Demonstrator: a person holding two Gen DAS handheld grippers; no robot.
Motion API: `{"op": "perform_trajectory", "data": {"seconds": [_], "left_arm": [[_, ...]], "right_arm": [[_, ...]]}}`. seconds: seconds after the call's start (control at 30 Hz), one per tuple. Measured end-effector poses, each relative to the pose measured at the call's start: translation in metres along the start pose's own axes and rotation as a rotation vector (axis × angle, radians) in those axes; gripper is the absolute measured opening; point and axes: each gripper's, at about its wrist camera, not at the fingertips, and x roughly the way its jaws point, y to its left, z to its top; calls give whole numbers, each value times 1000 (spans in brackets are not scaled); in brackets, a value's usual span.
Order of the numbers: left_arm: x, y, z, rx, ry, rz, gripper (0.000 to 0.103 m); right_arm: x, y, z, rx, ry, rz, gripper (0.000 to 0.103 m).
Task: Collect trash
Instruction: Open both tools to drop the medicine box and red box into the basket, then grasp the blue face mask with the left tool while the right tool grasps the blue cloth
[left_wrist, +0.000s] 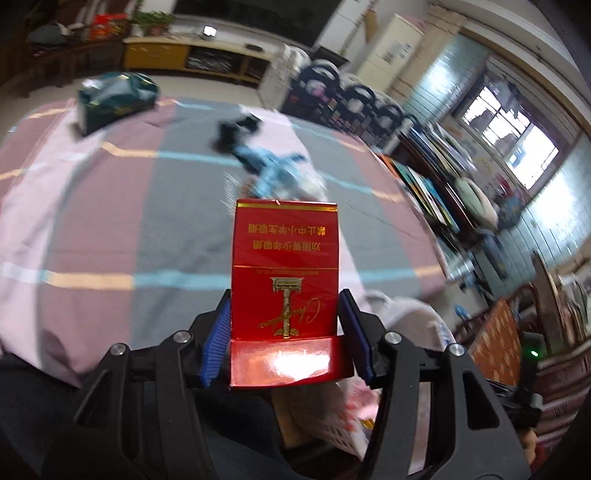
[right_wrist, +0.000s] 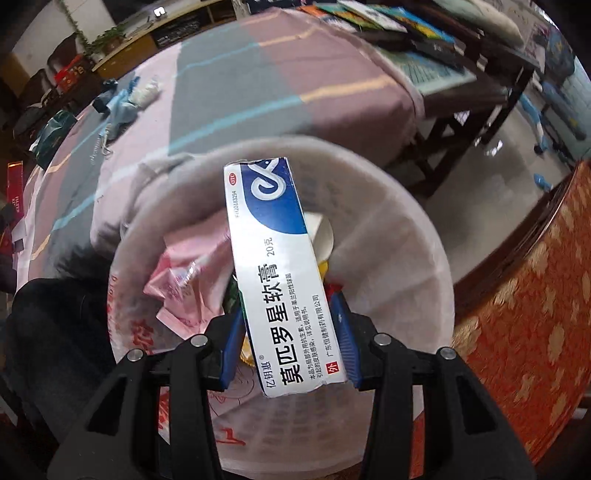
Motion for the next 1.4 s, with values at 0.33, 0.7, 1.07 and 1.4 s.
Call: {"op": "perform_trajectory", "data": {"seconds": [0.33, 0.7, 1.07, 1.4], "left_arm": [[46, -112, -63, 301, 234, -226, 57], [79, -140, -83, 412, 315, -222, 84], [69, -39, 13, 112, 126, 144, 66], [164, -25, 125, 174, 116, 288, 80]], "right_arm": [[1, -26, 13, 149, -103, 97, 72], [-7, -57, 30, 213, -165, 93, 73], [-9, -14, 44, 110, -185, 124, 73], [9, -9, 51, 95, -129, 151, 73]]}}
